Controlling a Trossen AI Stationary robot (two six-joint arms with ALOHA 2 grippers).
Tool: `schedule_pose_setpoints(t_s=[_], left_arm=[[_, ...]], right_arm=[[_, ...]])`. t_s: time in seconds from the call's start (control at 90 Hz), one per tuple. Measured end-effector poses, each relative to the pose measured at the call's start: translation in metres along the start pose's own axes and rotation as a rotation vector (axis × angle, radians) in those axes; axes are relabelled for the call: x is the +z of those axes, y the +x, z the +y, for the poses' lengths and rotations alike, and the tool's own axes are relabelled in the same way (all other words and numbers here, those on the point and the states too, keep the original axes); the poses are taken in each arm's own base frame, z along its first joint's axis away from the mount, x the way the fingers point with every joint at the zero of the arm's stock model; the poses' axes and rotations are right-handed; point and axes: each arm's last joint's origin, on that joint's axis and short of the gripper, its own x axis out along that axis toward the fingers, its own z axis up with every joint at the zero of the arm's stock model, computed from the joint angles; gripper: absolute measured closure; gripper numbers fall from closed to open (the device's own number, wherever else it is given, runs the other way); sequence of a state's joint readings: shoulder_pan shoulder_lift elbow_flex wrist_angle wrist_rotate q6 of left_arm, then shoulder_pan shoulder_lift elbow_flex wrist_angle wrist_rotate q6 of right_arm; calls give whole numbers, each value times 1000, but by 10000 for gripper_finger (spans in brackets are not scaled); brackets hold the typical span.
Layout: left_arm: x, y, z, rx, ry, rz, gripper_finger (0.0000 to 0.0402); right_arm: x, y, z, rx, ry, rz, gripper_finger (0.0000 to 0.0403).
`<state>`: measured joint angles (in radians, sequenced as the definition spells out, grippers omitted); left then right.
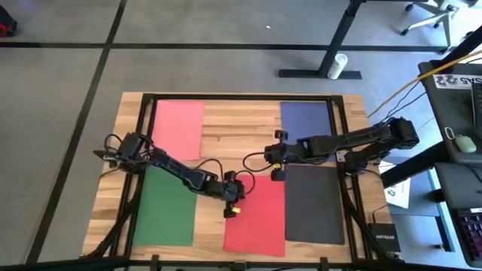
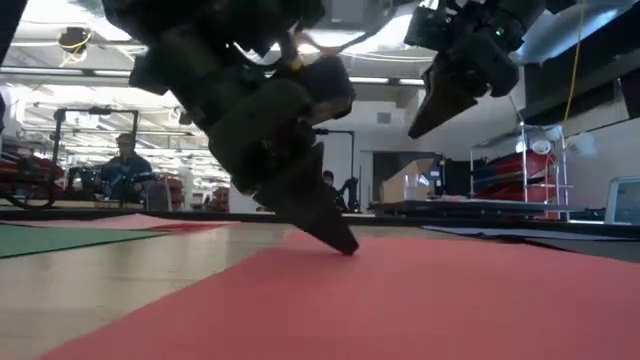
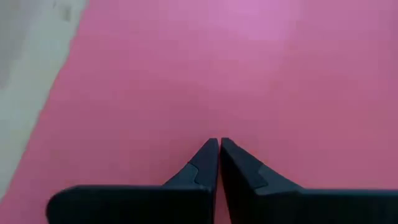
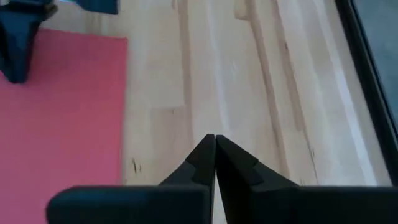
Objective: Organize paper
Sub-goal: Adjust the stacked red papers on the table
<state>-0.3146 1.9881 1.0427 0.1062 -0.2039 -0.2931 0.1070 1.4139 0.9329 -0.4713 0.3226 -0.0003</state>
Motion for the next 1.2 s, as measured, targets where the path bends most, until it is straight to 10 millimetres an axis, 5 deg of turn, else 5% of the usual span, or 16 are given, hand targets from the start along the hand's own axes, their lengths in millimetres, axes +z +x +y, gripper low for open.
schedule_pose_setpoints(t_s=[0.478, 1.2], left_arm=[[-8, -26, -2, 78, 59, 155, 402], [-5, -39, 14, 164, 46, 197, 402]], right_arm=[[0, 0, 0, -10, -5, 2, 403], [-2, 0, 0, -7, -11, 20, 403]])
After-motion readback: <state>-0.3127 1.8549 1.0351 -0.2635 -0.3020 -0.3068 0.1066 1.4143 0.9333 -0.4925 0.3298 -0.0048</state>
